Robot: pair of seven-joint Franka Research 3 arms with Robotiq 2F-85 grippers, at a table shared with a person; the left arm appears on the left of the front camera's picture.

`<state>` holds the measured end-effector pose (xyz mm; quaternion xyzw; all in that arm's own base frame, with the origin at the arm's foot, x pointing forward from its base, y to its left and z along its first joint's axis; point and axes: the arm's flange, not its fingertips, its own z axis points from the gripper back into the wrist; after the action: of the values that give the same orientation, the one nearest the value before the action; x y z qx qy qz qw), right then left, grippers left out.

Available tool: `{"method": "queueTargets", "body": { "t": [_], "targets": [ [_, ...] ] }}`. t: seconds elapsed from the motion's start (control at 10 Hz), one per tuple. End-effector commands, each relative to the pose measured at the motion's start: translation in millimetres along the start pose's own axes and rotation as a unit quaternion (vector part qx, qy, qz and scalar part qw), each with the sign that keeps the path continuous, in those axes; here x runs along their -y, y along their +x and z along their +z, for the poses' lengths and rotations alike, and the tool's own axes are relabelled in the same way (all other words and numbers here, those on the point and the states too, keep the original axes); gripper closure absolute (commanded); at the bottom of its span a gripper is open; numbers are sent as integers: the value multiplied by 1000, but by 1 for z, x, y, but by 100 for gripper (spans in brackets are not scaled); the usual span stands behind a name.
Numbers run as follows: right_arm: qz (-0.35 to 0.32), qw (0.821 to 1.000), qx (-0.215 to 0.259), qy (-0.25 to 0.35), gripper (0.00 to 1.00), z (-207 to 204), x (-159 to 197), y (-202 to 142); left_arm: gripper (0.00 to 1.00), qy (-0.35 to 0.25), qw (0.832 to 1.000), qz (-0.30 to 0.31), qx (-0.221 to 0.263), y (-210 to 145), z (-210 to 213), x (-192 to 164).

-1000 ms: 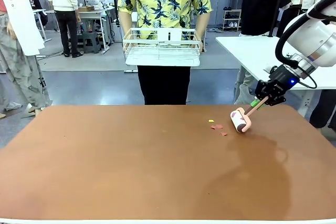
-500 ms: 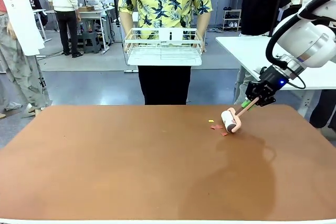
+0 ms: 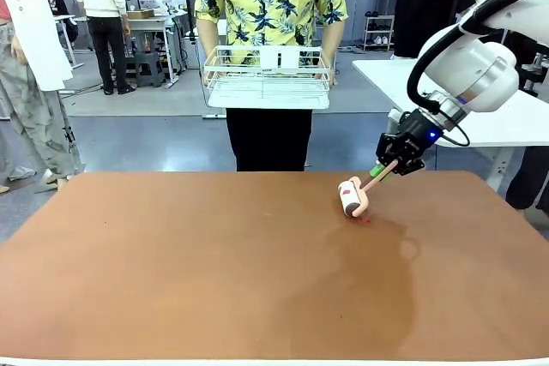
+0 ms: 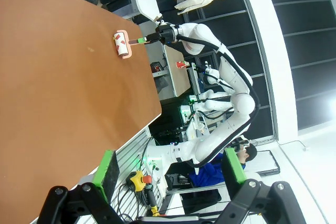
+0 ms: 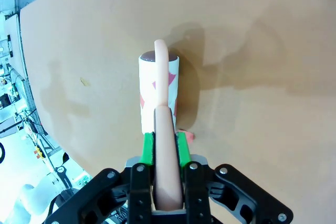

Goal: Clean the table.
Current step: Clean the table with the Lint Roller when the human lifts the Dish drying rack.

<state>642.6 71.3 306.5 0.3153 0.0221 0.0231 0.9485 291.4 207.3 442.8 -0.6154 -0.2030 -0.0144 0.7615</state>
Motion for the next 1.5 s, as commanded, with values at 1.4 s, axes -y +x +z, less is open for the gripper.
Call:
{"method": "queueTargets", "body": {
  "t": [1.4],
  "targets": [
    [29,999,36,-20,79,5,-90,-37,0,-2,1000,-2,2,-1,3,4]
  ]
}}
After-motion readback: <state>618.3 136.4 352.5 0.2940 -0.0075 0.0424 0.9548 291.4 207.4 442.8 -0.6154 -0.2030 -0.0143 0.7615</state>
